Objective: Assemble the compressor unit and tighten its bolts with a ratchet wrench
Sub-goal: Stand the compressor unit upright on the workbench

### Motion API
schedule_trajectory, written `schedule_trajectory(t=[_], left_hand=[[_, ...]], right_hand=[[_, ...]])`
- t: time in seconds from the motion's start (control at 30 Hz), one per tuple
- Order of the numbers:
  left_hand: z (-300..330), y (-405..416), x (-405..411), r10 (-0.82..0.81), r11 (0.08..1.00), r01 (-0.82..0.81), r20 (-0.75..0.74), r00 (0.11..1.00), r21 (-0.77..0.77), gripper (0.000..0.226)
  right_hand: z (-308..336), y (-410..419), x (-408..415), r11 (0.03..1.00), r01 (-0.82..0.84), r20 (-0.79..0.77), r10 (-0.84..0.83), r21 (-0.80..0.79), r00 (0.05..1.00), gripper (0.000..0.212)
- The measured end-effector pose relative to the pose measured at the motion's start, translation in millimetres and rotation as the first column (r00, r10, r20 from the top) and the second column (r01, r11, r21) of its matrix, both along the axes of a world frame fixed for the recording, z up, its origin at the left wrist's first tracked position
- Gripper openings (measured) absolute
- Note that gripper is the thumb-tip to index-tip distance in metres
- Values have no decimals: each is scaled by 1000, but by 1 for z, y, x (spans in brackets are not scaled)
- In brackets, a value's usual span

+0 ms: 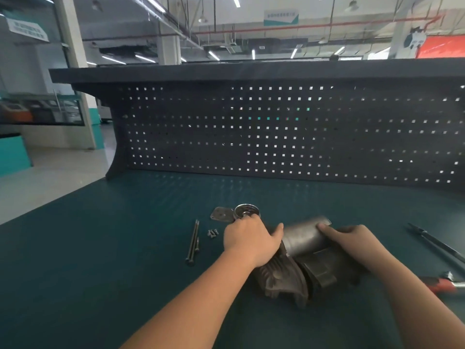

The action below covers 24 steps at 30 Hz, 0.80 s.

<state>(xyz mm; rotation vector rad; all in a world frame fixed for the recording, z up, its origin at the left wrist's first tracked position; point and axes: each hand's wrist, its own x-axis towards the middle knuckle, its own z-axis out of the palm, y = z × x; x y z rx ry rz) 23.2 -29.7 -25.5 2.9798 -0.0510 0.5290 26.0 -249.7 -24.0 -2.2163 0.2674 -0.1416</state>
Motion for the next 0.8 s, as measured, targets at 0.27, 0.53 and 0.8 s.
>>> schedule_trajectory(t=[0.27,0.53,0.8], left_hand=[[0,1,-8,48,975,-20,120,992,-222,50],[-24,14,-30,209,854,-52,252,945,-517,39],[-38,13,-36,205,724,113,368,907,-680,46]], right_hand=[[19,16,-5,972,157,98,-142,-174,985,58],[66,58,-30,891,203,312,-74,-406,947,40],[87,93,-59,723,281,463,60,-631,884,46]])
